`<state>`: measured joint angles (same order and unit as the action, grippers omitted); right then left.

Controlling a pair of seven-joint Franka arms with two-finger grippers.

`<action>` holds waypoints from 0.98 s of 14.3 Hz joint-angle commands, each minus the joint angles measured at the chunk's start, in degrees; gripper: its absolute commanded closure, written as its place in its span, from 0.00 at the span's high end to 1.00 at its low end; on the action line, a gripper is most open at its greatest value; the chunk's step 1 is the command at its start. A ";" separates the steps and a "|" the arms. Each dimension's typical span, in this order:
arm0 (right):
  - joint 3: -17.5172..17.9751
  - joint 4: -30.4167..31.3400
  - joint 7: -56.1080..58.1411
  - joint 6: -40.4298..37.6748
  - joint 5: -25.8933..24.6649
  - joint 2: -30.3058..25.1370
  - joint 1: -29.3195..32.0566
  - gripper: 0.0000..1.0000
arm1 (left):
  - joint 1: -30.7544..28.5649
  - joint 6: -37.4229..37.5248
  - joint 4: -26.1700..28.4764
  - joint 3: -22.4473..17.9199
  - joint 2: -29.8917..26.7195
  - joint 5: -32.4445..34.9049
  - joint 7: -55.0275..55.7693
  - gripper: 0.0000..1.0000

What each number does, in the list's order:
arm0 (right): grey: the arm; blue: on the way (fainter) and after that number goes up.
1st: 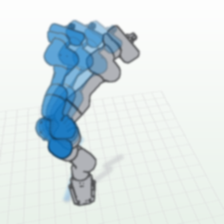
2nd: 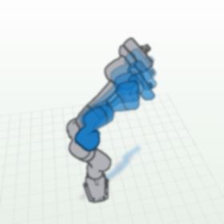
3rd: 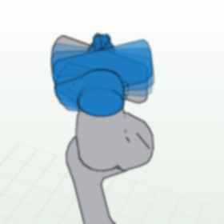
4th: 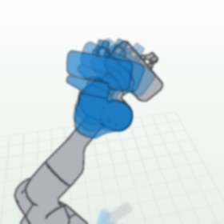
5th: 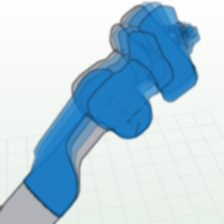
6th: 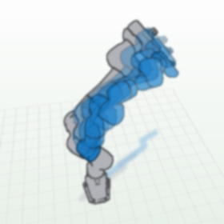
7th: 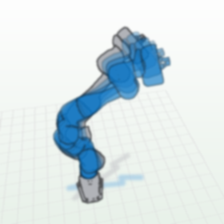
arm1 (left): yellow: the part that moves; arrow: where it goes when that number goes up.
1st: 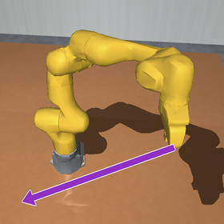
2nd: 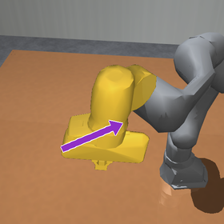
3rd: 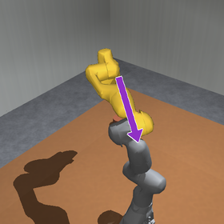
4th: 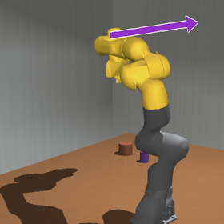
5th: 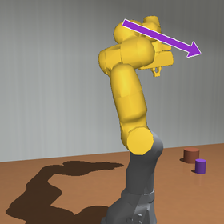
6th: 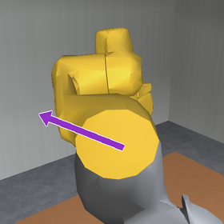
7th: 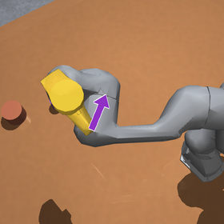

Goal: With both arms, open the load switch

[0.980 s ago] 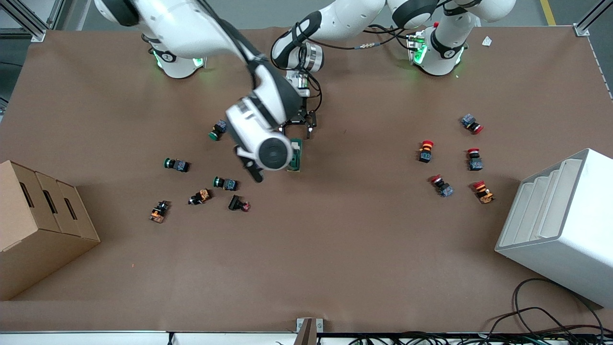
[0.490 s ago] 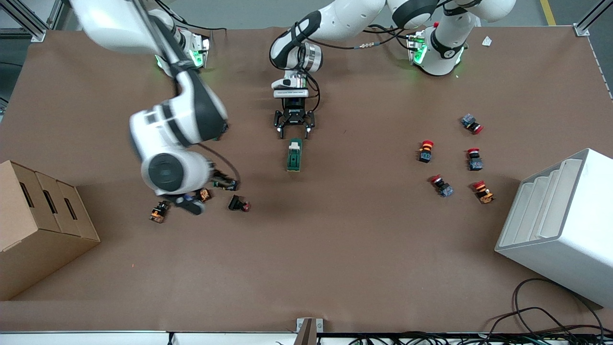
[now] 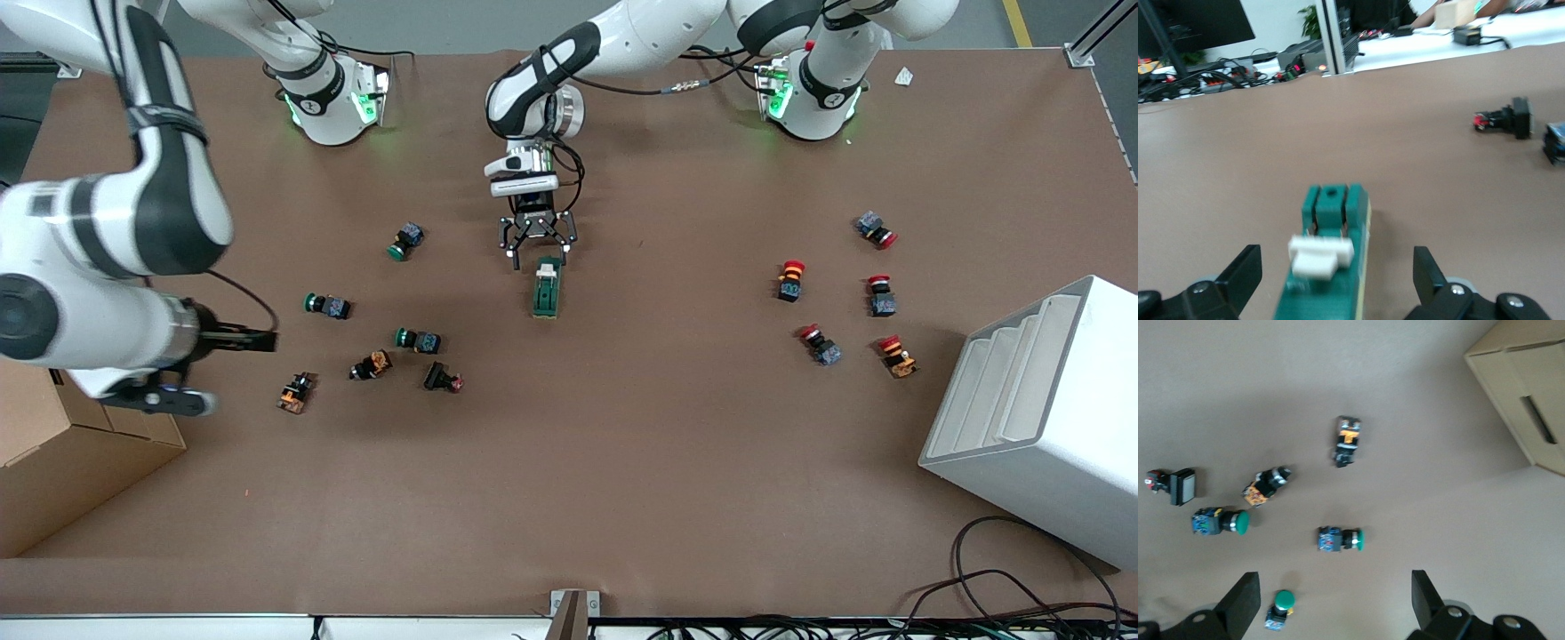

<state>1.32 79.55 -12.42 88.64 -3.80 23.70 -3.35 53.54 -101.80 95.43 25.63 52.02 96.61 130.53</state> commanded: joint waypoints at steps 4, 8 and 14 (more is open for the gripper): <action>1.40 2.28 7.06 1.01 -1.47 -4.54 6.43 1.00 | -6.85 -3.76 -9.27 3.54 -2.01 -8.35 -14.91 1.00; 1.40 2.28 6.97 0.66 -1.30 -5.15 6.25 1.00 | -14.85 -3.76 -18.07 9.51 -2.71 -17.75 -30.48 1.00; -0.17 2.98 6.89 0.48 -1.30 -6.47 3.63 1.00 | -32.24 -3.59 -19.93 19.36 -9.55 -30.23 -49.65 1.00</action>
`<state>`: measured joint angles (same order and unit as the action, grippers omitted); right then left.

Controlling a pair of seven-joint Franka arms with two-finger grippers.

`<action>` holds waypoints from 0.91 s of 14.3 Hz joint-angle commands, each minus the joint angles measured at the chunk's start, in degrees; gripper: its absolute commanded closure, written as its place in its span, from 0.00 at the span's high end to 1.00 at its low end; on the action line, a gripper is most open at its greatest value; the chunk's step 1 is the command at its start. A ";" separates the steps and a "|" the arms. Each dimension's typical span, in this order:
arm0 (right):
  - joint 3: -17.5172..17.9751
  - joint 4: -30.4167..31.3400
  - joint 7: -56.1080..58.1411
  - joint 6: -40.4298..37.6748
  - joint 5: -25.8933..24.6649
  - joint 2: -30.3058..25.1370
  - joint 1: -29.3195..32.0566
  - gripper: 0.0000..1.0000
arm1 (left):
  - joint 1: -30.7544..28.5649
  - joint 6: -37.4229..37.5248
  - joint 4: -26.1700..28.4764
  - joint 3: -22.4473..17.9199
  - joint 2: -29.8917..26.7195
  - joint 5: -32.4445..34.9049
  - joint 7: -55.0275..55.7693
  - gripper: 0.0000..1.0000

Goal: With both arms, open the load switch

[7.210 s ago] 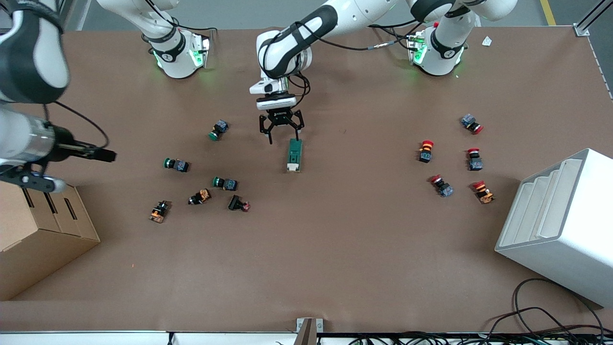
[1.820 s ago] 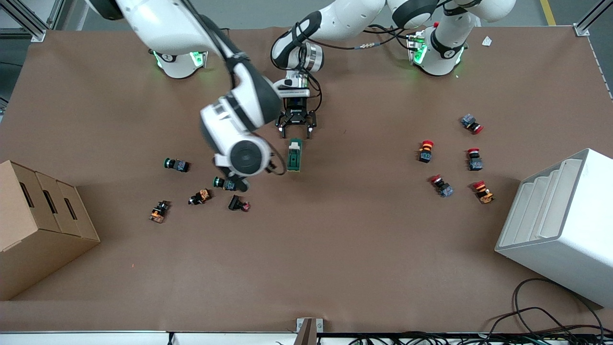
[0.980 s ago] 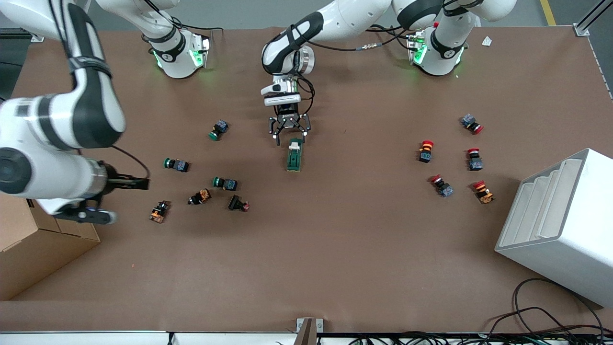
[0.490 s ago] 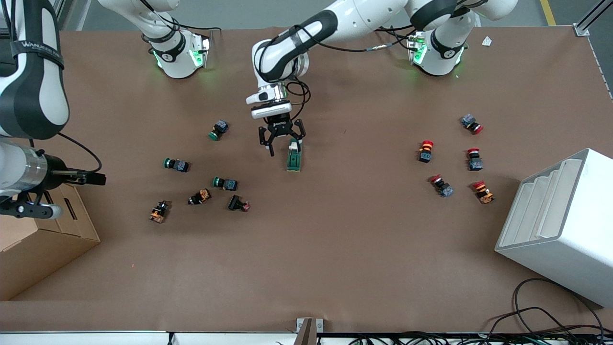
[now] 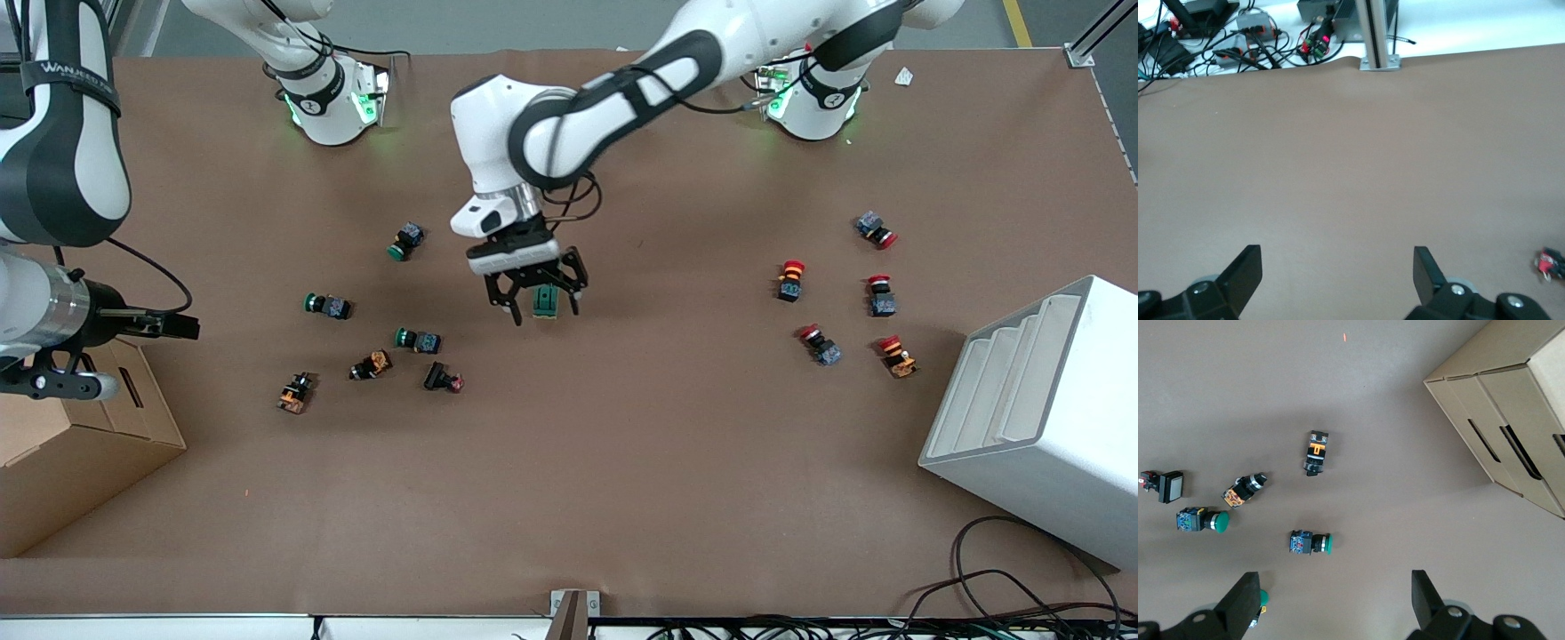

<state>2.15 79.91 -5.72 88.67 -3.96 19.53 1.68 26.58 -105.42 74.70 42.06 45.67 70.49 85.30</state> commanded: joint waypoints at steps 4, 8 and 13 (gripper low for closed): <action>-1.19 2.62 0.18 0.28 -0.62 -3.61 -0.89 1.00 | -12.77 0.04 -0.95 4.96 -6.47 -12.81 -13.74 1.00; -1.19 2.62 0.18 -0.77 -0.35 -6.34 -0.89 1.00 | -20.41 0.04 -2.10 5.05 -10.94 -28.08 -18.14 1.00; -1.19 2.35 -0.08 -0.34 2.81 -6.61 -0.89 1.00 | -28.43 0.57 0.53 -3.17 -23.32 -51.80 -31.15 1.00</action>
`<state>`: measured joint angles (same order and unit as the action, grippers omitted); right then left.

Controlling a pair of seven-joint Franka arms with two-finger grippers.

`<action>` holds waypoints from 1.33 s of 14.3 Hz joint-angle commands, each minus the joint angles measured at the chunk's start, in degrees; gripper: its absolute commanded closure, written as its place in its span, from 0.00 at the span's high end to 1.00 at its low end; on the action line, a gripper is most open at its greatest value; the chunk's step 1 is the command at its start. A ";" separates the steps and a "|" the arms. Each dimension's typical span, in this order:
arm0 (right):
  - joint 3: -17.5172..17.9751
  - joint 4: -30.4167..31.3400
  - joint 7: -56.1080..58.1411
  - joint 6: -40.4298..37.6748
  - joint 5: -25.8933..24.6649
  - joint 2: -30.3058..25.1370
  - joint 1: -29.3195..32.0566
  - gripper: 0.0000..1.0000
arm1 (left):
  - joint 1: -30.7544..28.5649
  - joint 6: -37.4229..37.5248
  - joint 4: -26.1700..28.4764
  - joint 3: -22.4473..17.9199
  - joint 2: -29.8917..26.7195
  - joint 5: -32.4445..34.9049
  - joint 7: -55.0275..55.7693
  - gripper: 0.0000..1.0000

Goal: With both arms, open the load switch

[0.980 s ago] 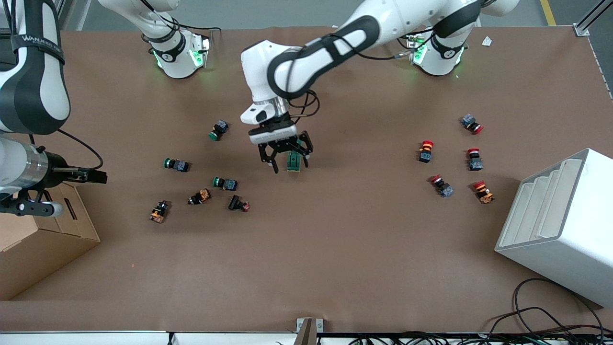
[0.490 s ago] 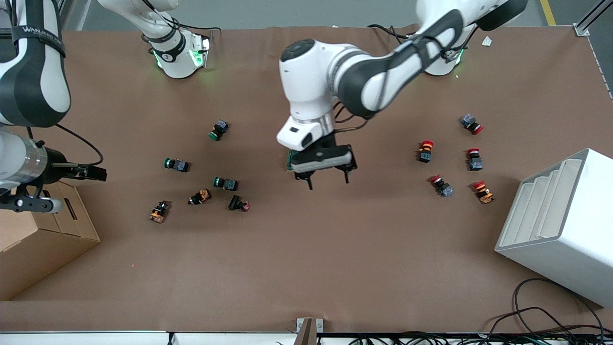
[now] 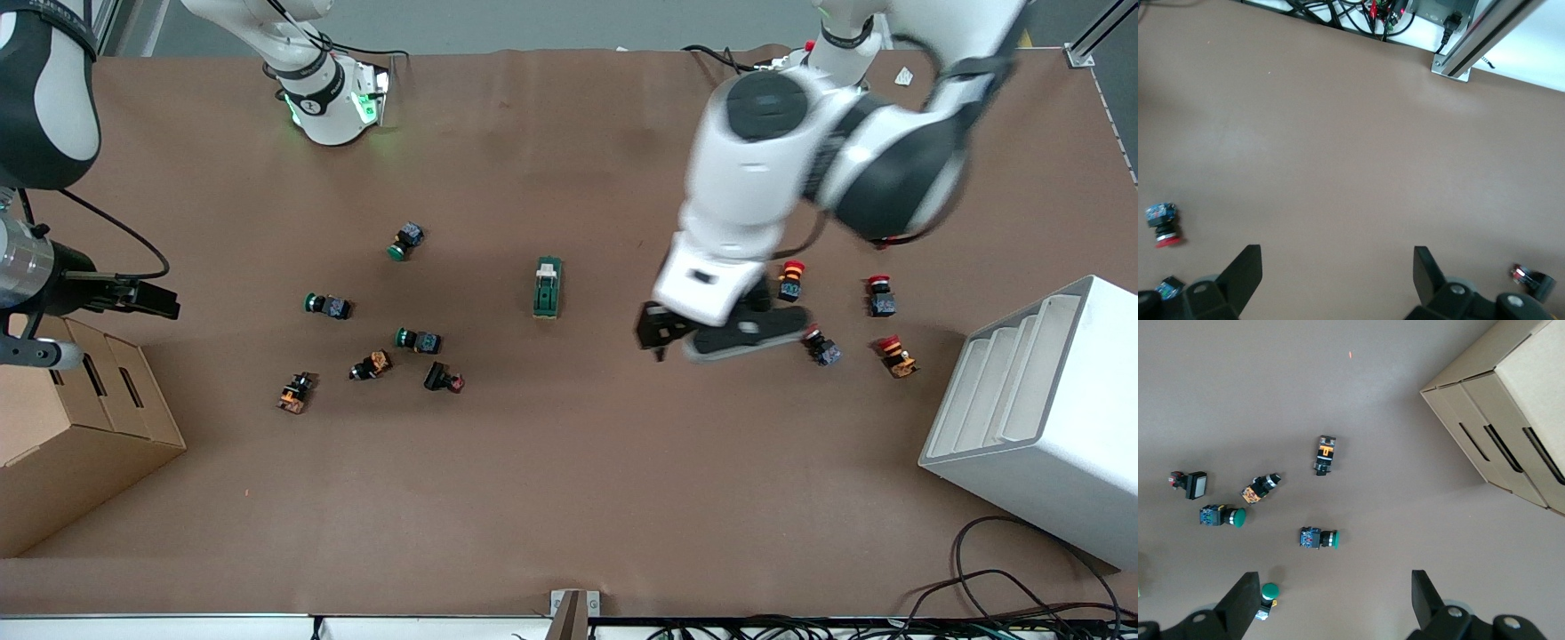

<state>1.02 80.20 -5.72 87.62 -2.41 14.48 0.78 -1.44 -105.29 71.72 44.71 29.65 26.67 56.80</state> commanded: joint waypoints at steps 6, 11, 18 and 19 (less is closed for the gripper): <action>0.38 -0.48 -0.43 0.18 1.53 -1.12 -0.52 1.00 | -0.14 6.66 6.32 -24.48 -16.11 -27.11 -26.08 1.00; 0.29 -0.48 -0.51 -1.14 4.26 -1.03 -0.08 1.00 | 0.29 13.09 6.50 -34.23 -20.24 -28.86 -49.03 1.00; 0.29 -0.48 -0.34 -3.69 3.47 -1.47 -0.34 1.00 | 0.39 24.87 11.04 -35.93 -27.43 -29.05 -50.65 1.00; 0.29 -0.40 -0.08 -3.77 3.38 -1.64 -0.43 1.00 | 0.39 24.70 13.33 -35.93 -29.46 -29.05 -50.48 1.00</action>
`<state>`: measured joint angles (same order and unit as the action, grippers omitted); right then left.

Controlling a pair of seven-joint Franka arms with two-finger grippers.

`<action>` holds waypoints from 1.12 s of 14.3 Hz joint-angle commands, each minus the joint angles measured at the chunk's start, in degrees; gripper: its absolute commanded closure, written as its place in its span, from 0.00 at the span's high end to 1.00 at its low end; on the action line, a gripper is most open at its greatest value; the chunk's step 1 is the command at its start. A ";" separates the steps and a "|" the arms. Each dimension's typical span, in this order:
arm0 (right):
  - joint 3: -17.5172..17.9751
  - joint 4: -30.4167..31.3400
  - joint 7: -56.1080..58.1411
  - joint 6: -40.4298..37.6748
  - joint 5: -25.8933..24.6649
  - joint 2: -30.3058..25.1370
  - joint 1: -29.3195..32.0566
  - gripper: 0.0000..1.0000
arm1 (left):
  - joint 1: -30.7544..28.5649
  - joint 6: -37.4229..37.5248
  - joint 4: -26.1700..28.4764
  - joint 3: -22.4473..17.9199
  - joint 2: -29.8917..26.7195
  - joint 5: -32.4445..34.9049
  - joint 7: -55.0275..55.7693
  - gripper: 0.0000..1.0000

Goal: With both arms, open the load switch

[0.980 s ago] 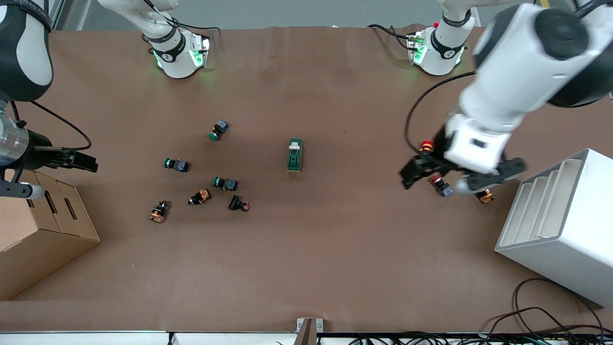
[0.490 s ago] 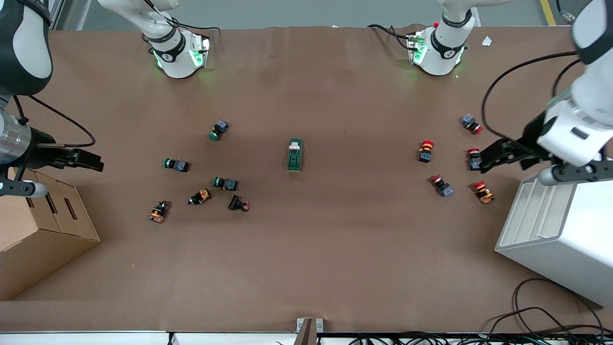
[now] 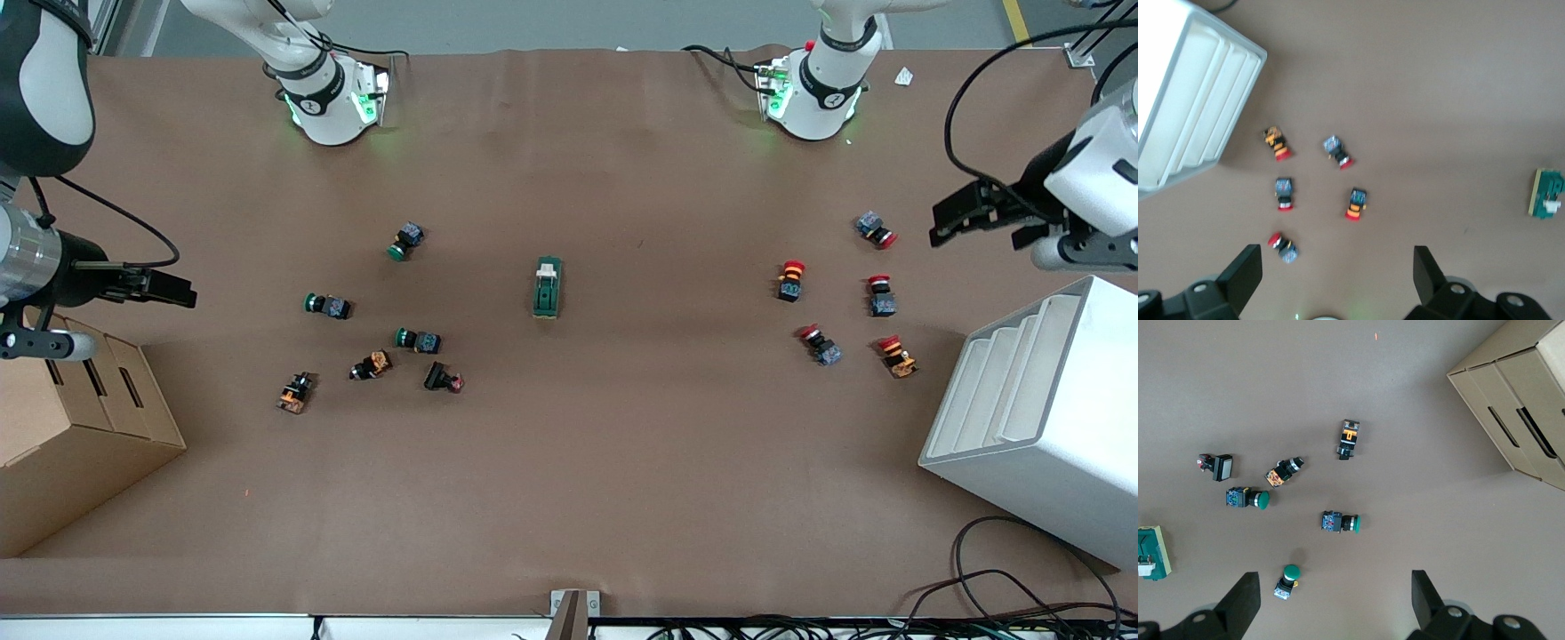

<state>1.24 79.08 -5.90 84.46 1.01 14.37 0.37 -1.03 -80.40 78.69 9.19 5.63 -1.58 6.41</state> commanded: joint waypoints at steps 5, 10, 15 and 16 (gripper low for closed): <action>0.17 3.87 0.36 -0.17 -1.79 -5.39 -0.01 1.00 | -2.04 -5.90 17.35 3.37 -14.49 0.00 0.45 1.00; 0.26 7.12 0.36 -1.67 -2.68 -11.63 -0.02 1.00 | -1.96 -6.70 17.38 2.94 -14.51 0.26 0.27 1.00; 0.26 12.23 0.36 -1.31 -2.68 -17.79 -0.19 1.00 | -1.87 -5.30 18.08 3.03 -15.21 0.35 0.36 1.00; 0.26 12.76 0.36 -1.49 -2.68 -18.49 -0.19 1.00 | -1.70 -5.21 18.34 3.03 -15.47 0.35 0.36 1.00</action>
<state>1.33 87.88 -5.83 81.93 -0.83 -0.58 0.30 -2.43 -85.96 95.47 11.83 -7.96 -1.56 6.80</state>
